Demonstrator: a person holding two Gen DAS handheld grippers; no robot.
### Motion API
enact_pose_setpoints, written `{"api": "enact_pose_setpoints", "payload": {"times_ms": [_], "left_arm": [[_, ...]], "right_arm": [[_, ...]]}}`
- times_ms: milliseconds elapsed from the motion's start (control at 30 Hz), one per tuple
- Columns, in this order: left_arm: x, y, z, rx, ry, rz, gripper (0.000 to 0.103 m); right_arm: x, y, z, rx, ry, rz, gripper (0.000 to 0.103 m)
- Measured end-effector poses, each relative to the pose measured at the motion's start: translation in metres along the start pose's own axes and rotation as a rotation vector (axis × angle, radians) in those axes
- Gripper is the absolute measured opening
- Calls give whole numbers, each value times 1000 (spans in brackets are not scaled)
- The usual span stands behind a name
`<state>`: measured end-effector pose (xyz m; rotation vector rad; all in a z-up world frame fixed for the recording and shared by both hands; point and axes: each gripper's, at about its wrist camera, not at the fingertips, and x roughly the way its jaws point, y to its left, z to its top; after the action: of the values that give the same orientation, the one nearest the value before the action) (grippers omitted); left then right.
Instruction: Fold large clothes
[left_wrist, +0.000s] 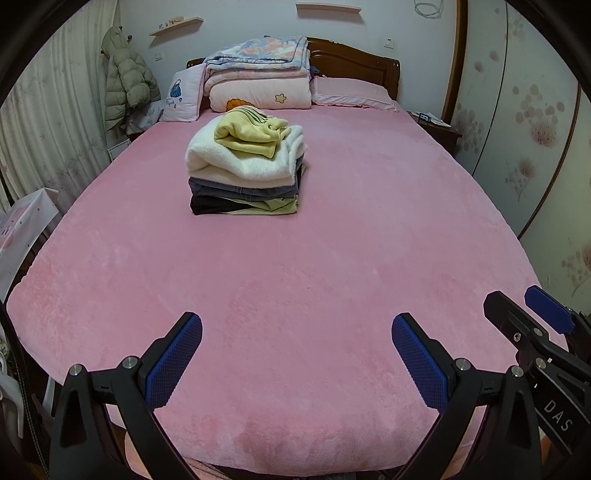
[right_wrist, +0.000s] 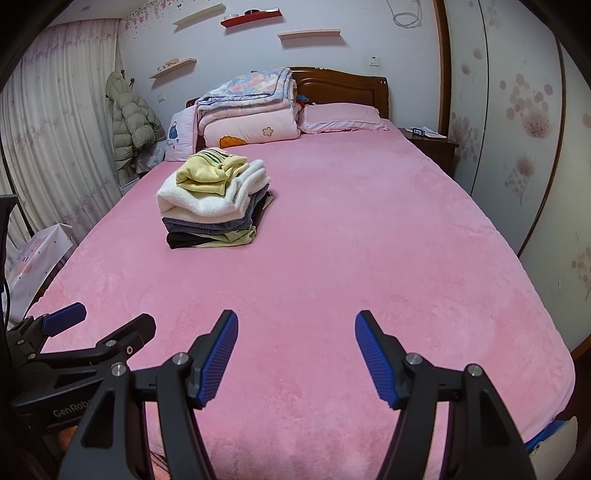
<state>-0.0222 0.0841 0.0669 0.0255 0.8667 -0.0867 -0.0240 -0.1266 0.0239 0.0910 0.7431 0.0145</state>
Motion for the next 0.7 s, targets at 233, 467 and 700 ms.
{"api": "enact_pose_setpoints", "payload": {"times_ms": [233,467,700], "left_arm": [[1,0,-2,2,7,3,102],[2,-2,-2,0,12,4,102],[2,-2,-3,0,15,5,102]], "right_arm": [[2,2,-1,-1,5,-3,66],[7,4,-7,-1,12,-5,66],[8,3,-6,0,13,-4,66]]}}
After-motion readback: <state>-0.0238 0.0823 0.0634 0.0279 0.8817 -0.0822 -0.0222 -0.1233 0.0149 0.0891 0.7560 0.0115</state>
